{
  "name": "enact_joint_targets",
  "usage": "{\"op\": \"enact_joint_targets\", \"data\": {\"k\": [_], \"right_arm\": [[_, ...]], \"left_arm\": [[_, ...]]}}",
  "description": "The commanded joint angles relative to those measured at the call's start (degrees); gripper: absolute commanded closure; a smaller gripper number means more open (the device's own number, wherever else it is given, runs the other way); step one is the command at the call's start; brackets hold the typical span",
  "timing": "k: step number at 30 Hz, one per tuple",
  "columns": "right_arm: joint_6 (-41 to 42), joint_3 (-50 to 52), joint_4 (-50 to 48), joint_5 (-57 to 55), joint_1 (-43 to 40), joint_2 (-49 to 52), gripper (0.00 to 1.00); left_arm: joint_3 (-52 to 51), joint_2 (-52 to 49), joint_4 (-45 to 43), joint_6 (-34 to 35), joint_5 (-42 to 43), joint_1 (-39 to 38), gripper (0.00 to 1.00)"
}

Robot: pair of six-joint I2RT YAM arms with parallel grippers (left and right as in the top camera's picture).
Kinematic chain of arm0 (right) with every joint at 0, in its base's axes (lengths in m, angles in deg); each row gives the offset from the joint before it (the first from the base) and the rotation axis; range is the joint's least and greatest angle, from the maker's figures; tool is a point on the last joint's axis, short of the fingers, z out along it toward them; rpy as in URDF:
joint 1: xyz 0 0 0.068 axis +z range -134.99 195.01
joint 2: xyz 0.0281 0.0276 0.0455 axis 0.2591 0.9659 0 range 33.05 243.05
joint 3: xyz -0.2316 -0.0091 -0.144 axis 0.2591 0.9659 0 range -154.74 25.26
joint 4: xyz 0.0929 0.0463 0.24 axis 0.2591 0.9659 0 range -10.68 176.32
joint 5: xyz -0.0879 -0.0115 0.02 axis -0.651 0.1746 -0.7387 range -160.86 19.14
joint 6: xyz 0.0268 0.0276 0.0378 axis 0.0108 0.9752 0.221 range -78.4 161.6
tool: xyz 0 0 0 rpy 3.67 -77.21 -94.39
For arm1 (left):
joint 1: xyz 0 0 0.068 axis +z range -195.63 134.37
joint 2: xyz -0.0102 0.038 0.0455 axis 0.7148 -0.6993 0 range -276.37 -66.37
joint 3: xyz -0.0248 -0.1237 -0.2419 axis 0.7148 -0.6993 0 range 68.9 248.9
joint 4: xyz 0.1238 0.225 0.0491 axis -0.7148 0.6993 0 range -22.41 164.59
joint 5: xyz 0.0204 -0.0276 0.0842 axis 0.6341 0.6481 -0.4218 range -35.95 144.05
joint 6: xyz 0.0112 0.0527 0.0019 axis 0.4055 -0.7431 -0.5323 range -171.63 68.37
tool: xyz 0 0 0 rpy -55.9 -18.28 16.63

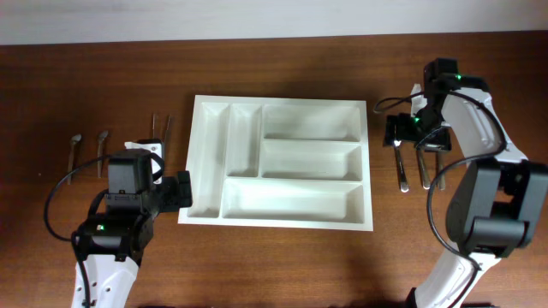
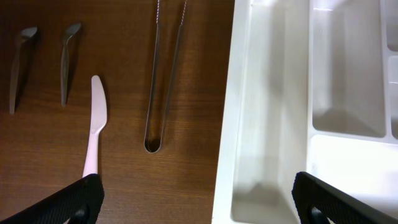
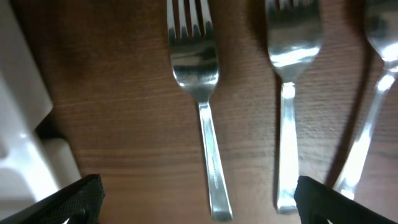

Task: Pack container
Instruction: 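Move the right gripper over the forks and lower onto the leftmost fork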

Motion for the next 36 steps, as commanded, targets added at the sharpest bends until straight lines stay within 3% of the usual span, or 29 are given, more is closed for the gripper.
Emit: {"op": "enact_joint_targets", "data": {"k": [1,21,30,36], "right_arm": [[-0.2,-0.3,-0.9,1.4,-0.4,2.4,0.01],[-1.7,-0.1,-8.4,1.2,-0.4,7.7,0.00],[-5.3,0.0,-9.4,1.1,-0.3,7.8,0.10],[-5.3,0.2,-9.6,1.1,-0.3,7.8,0.31]], "left_arm": [[1.0,-0.1,-0.2,0.3,-0.2,-0.1,0.01],[1.0,-0.1,-0.2,0.3,-0.2,-0.1,0.01],[1.0,-0.1,-0.2,0.3,-0.2,-0.1,0.01],[1.0,-0.1,-0.2,0.3,-0.2,-0.1,0.01]]}}
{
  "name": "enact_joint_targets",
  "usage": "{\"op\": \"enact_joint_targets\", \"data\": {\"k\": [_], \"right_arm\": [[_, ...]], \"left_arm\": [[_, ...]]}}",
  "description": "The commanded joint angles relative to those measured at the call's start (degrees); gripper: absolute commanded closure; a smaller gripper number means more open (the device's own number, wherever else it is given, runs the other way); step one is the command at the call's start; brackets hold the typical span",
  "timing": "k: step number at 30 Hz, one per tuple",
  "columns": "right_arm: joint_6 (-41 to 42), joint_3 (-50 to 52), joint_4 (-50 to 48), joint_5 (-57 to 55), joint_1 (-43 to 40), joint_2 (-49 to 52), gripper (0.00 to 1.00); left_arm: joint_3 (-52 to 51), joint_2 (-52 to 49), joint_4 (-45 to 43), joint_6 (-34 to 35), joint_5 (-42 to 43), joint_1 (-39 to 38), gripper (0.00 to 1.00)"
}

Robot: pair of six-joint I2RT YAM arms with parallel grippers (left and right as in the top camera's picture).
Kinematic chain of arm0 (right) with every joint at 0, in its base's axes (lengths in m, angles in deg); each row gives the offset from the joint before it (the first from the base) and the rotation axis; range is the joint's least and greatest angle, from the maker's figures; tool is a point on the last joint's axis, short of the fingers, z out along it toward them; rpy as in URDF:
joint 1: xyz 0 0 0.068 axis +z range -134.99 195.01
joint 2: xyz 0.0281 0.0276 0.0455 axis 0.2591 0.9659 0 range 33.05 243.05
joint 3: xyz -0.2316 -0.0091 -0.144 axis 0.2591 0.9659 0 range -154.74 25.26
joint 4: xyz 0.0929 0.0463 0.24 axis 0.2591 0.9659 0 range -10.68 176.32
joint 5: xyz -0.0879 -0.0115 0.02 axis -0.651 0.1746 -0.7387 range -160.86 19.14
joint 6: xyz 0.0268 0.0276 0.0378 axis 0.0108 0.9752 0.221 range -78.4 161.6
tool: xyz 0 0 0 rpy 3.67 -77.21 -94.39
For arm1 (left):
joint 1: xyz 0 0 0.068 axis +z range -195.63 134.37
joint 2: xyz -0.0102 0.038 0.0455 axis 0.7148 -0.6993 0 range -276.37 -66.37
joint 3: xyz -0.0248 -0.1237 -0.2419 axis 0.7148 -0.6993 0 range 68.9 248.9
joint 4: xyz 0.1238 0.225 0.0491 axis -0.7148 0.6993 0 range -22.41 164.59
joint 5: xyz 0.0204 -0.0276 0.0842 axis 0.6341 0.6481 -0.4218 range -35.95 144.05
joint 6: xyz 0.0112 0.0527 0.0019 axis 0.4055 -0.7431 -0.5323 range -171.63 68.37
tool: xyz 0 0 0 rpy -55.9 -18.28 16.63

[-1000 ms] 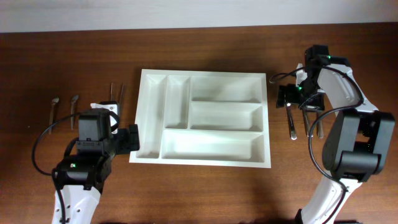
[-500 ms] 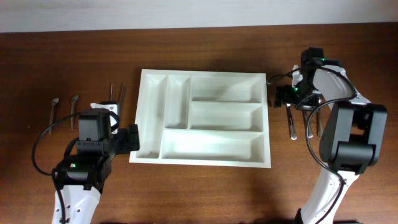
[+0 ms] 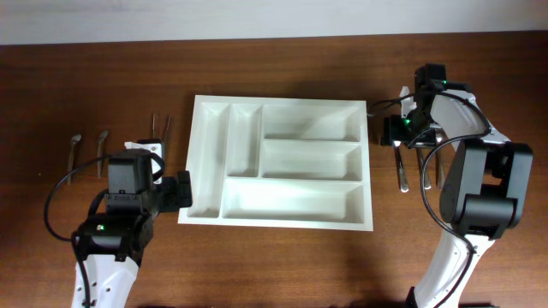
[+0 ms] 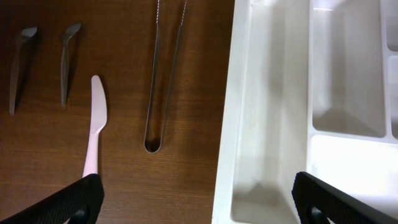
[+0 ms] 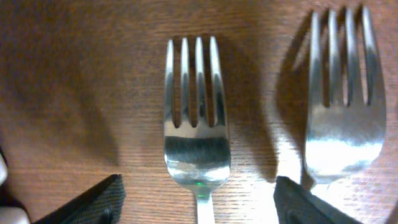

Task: Pack container
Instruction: 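Move the right gripper over the forks and lower onto the leftmost fork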

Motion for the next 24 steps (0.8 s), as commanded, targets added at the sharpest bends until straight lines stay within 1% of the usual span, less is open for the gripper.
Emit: {"op": "enact_joint_targets", "data": {"k": [1,3,4,9,16,18,21,23,24], "right_arm": [[-0.4,0.3,-0.1,0.3,-0.3,0.6,0.33],[-0.4,0.8,-0.1,-0.7,-0.3,0.6,0.38],[-0.4,1.3,-0.1,-1.3,-0.3,0.6,0.39],[-0.3,3.6,-0.1,-3.4,-0.3,0.6,0.41],[-0.2,6.3,-1.0,-4.7,-0.3,0.6,0.42],[-0.2,6.4,-1.0,-4.7,-0.3,0.6,0.47],[-0.2,6.4,-1.0,-4.7,-0.3,0.6,0.51],[-0.2,6.4,-1.0,-4.7,-0.3,0.6,0.60],[-0.2,6.4,-1.0,-4.7,-0.3,0.6,0.66]], "left_arm": [[1.0,-0.1,-0.2,0.3,-0.2,-0.1,0.01],[1.0,-0.1,-0.2,0.3,-0.2,-0.1,0.01],[1.0,-0.1,-0.2,0.3,-0.2,-0.1,0.01],[1.0,-0.1,-0.2,0.3,-0.2,-0.1,0.01],[1.0,-0.1,-0.2,0.3,-0.2,-0.1,0.01],[1.0,-0.1,-0.2,0.3,-0.2,-0.1,0.01],[1.0,-0.1,-0.2,0.3,-0.2,-0.1,0.01],[1.0,-0.1,-0.2,0.3,-0.2,-0.1,0.01],[1.0,-0.1,-0.2,0.3,-0.2,-0.1,0.01]]}}
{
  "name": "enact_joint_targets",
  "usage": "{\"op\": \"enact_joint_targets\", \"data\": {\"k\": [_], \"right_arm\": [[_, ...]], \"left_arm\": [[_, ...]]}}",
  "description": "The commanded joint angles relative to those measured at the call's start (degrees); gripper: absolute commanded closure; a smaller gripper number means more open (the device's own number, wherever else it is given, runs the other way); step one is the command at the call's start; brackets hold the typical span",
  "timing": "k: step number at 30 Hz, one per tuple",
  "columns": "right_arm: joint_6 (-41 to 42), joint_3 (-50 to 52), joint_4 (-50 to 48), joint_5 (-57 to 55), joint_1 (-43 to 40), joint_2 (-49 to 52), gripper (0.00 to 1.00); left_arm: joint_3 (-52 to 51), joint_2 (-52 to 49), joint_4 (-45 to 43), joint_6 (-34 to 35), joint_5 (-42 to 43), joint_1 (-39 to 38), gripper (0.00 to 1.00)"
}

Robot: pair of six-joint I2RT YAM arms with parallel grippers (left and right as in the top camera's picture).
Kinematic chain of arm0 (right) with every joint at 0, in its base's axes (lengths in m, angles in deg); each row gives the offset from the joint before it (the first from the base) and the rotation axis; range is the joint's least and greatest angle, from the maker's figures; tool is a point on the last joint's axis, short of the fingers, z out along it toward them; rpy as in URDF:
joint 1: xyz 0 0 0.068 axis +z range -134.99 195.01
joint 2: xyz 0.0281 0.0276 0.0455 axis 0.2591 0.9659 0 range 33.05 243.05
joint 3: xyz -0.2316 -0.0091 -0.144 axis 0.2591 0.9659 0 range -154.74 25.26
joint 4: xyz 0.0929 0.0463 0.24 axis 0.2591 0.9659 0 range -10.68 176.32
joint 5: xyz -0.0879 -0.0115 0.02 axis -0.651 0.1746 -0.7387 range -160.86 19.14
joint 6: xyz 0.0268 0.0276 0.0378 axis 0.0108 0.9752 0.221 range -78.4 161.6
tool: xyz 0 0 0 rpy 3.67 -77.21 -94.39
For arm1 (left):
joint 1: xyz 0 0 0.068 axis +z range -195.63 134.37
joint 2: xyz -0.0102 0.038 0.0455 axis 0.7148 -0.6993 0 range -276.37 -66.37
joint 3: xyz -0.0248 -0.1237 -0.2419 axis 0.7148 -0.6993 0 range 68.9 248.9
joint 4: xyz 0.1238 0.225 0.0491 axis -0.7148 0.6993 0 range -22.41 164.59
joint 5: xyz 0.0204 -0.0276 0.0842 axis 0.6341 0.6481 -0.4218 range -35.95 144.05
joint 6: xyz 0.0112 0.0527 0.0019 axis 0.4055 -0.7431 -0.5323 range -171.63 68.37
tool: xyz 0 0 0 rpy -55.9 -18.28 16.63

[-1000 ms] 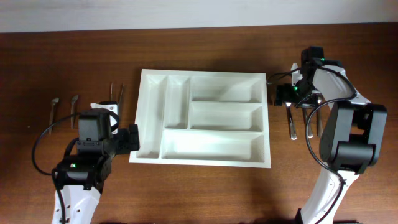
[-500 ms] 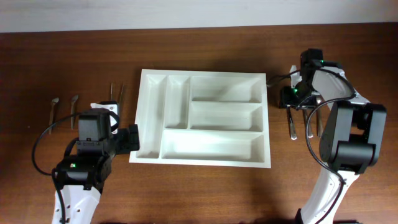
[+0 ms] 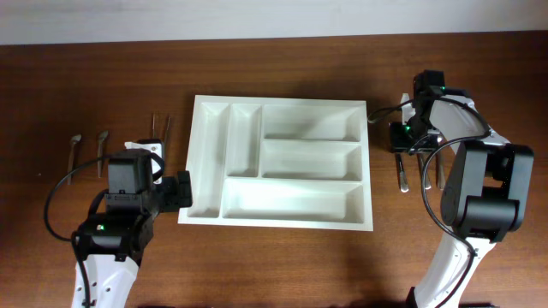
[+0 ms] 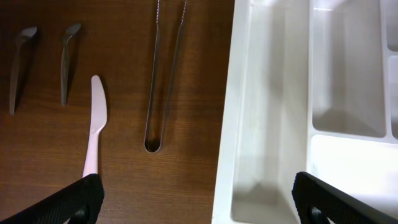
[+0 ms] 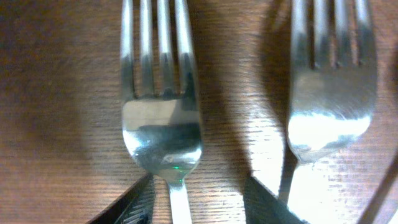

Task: Pack container
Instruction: 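Move the right gripper over the forks and lower onto the leftmost fork, then lift the fork with the right gripper and carry it over the tray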

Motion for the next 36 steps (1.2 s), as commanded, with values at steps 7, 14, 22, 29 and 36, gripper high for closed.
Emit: {"op": "enact_joint_targets", "data": {"k": [7,14,22,29,36], "right_arm": [[0.3,2.4,0.4,-0.2,-0.2,1.7,0.84],[0.3,2.4,0.4,0.0,-0.2,1.7,0.92],[0.3,-0.6,3.4,0.1,-0.2,1.0,0.96],[0.0,-13.8,12.9,0.1,0.6,-2.4,0.96],[-10.5,-28.4,24.3,1.8,8.9,-4.7,0.96]], "left_arm": [[1.0,-0.1,-0.2,0.3,-0.2,-0.1,0.01],[1.0,-0.1,-0.2,0.3,-0.2,-0.1,0.01],[1.0,-0.1,-0.2,0.3,-0.2,-0.1,0.01],[1.0,-0.1,-0.2,0.3,-0.2,-0.1,0.01],[1.0,-0.1,-0.2,0.3,-0.2,-0.1,0.01]]}}
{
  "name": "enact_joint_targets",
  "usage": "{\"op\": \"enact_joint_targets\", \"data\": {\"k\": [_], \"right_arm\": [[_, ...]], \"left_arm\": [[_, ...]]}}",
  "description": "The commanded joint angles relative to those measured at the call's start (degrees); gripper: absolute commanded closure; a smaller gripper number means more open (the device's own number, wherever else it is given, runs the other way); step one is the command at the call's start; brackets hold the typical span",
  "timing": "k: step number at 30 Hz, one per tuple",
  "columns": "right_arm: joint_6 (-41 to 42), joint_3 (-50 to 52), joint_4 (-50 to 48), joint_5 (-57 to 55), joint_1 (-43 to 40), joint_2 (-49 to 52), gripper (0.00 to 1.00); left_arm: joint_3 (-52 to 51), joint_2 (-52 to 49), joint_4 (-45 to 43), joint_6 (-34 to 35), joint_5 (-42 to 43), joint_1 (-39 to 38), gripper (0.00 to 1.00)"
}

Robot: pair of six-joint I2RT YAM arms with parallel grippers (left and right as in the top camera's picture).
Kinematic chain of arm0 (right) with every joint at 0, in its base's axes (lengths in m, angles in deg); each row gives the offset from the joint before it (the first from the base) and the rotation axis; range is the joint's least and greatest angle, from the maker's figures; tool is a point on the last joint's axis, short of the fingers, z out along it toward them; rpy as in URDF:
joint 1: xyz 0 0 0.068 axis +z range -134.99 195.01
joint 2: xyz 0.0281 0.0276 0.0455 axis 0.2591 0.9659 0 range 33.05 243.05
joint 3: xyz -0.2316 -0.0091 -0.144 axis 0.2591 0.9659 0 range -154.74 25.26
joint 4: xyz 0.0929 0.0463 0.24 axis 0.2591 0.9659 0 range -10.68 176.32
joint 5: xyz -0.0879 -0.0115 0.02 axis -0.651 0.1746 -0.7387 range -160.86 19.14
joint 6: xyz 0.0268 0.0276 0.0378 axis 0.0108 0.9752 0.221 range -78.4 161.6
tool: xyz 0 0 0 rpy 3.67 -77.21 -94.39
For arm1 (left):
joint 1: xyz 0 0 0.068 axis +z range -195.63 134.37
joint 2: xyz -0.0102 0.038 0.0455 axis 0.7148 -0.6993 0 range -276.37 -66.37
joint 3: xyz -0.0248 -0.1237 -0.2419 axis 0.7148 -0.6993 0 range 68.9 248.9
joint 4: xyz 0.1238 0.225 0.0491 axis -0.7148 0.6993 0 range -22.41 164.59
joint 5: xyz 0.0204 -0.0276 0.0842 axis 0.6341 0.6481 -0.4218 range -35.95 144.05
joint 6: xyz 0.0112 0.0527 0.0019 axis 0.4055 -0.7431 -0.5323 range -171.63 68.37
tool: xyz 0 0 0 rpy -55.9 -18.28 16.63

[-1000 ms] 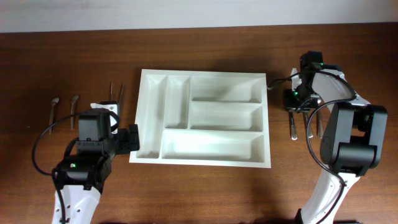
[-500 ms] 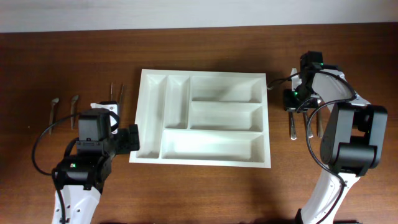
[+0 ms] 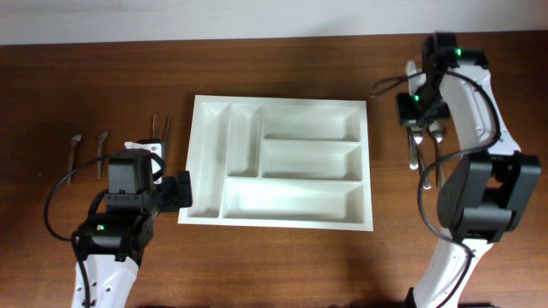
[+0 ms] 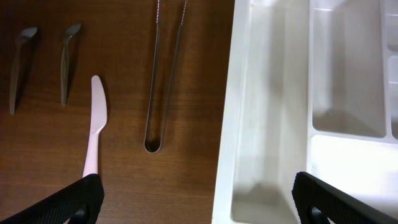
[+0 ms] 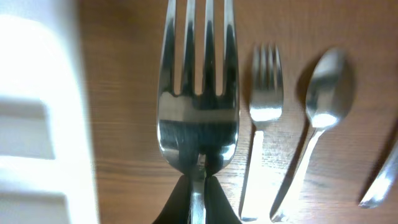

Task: Pack container
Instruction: 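Lift the fork with the right gripper and carry it over the tray, then lower the fork into the middle compartment and open the right gripper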

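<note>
The white compartment tray (image 3: 282, 221) lies mid-table. My right gripper (image 5: 198, 182) is shut on the neck of a steel fork (image 5: 198, 121), held off the table with its tines pointing away, just right of the tray's edge (image 5: 37, 124). In the overhead view this gripper (image 3: 411, 113) hangs beyond the tray's far right corner. My left gripper (image 4: 199, 202) stands open and empty, straddling the tray's left rim (image 4: 227, 124). In the overhead view the left gripper (image 3: 181, 192) sits at the tray's left side.
Right of the tray a second fork (image 5: 263, 118), a spoon (image 5: 324, 93) and another steel piece (image 5: 380, 183) lie on the wood. Left of the tray lie slim tongs (image 4: 165, 81), a pale plastic knife (image 4: 95, 124) and two small spoons (image 4: 67, 56).
My right gripper was low over the left fork with its fingers close either side of the neck. Now it is shut on that fork, higher and farther back. The left arm has not moved.
My right gripper stood open above the row of forks. It was then lower over the left fork's head, then with its fingers narrowed at the neck. Now it holds that fork off the table beside the tray. The left gripper stayed open throughout.
</note>
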Motion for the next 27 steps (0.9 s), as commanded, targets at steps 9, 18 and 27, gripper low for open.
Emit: {"op": "enact_joint_targets", "data": {"k": [9,18,27], "right_arm": [[-33.1,-3.6,12.6,8.9,22.2,-3.3,0.95],[-37.0,7.3,5.6,7.6,26.9,-3.3,0.96],[-39.5,16.5,-5.6,6.9,26.8,-3.3,0.96]], "left_arm": [[1.0,-0.1,-0.2,0.3,-0.2,-0.1,0.01],[1.0,-0.1,-0.2,0.3,-0.2,-0.1,0.01],[1.0,-0.1,-0.2,0.3,-0.2,-0.1,0.01]]}}
